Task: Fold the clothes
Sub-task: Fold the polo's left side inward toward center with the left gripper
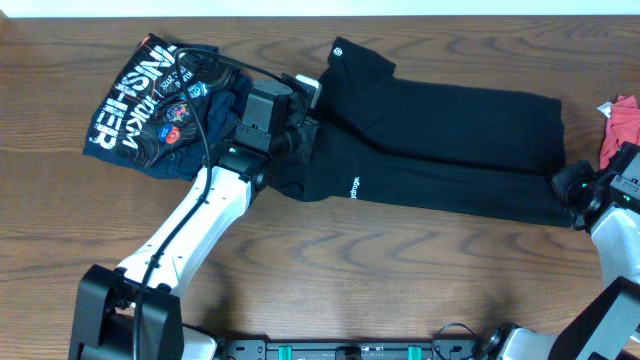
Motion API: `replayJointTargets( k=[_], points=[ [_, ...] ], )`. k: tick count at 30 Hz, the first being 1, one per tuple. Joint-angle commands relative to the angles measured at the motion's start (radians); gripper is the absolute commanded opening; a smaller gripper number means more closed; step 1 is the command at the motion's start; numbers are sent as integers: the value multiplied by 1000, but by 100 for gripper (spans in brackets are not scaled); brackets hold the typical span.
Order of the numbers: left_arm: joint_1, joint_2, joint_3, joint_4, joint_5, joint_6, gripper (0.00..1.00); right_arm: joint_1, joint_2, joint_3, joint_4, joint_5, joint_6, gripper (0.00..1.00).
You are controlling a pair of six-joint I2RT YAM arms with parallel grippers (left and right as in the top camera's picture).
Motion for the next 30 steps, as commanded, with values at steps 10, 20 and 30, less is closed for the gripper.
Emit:
replayJointTargets(
  k=[10,20,30],
  points=[
    [8,0,18,-208,-41,-95,72,10,5,17,-2,7,10,1],
    [2,17,-44,-331,82,-44,70,10,5,17,-2,7,10,1],
    [-34,176,-48,-250,160,-27,43,10,5,17,-6,7,10,1]
  ],
)
